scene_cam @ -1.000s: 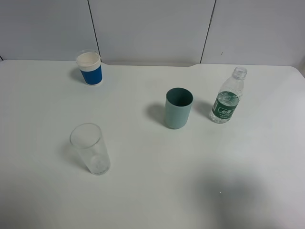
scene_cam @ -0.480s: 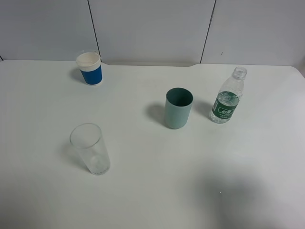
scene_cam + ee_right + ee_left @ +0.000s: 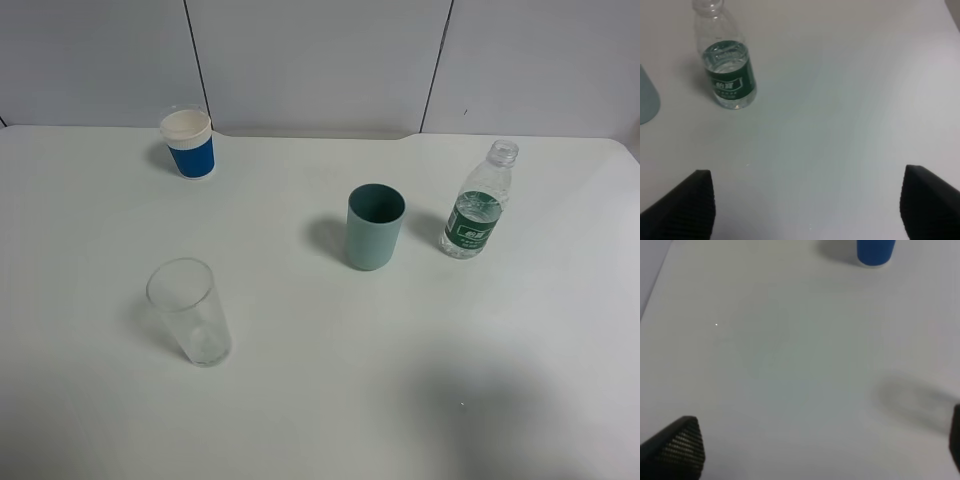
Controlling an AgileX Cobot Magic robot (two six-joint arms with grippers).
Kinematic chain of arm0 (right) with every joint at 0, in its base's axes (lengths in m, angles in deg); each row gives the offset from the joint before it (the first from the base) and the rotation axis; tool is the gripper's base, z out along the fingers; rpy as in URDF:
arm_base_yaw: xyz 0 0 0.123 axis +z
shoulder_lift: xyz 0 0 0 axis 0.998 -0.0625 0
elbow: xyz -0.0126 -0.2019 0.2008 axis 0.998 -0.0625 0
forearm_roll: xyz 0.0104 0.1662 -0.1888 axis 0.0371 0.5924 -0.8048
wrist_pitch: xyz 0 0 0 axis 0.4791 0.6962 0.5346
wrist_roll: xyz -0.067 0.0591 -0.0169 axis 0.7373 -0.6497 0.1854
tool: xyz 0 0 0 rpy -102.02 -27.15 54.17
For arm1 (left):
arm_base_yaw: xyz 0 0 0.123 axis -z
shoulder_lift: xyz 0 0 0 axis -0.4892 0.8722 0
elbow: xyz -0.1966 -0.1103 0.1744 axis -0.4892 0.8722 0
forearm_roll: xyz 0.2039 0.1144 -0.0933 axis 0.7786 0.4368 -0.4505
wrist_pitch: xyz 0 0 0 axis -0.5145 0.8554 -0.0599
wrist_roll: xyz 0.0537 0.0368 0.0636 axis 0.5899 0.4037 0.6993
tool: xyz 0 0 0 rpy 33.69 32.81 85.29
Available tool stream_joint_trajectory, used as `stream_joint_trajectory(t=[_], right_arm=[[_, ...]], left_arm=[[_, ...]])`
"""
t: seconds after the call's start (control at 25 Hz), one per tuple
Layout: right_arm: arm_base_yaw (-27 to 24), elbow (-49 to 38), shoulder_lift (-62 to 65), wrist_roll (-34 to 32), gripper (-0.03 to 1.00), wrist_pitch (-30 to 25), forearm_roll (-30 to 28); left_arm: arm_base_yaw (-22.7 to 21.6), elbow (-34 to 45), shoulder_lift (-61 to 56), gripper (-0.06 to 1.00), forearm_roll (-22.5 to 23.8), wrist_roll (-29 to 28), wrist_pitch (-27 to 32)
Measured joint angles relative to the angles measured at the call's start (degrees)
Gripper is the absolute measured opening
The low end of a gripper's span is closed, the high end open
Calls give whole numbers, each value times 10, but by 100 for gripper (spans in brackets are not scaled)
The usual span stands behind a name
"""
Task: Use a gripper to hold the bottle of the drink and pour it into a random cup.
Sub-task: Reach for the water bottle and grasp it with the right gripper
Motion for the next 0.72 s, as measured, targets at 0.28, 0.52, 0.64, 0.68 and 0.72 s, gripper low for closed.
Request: stream_joint_trajectory(t=[0.28, 0.52, 0.64, 0.68, 0.72], right_arm=[[28, 0, -93, -1, 74, 0, -2], [28, 0, -182, -1, 74, 1, -5], [28, 0, -212, -1, 74, 1, -10], [28, 0, -220, -1, 74, 1, -11], [28, 0, -226, -2, 74, 1, -13]], left_arm=[[0, 0, 0, 99, 0, 0, 0], [0, 0, 0, 99, 0, 0, 0], [0, 0, 0, 99, 0, 0, 0], [0, 0, 0, 99, 0, 0, 0], [0, 0, 0, 99, 0, 0, 0]])
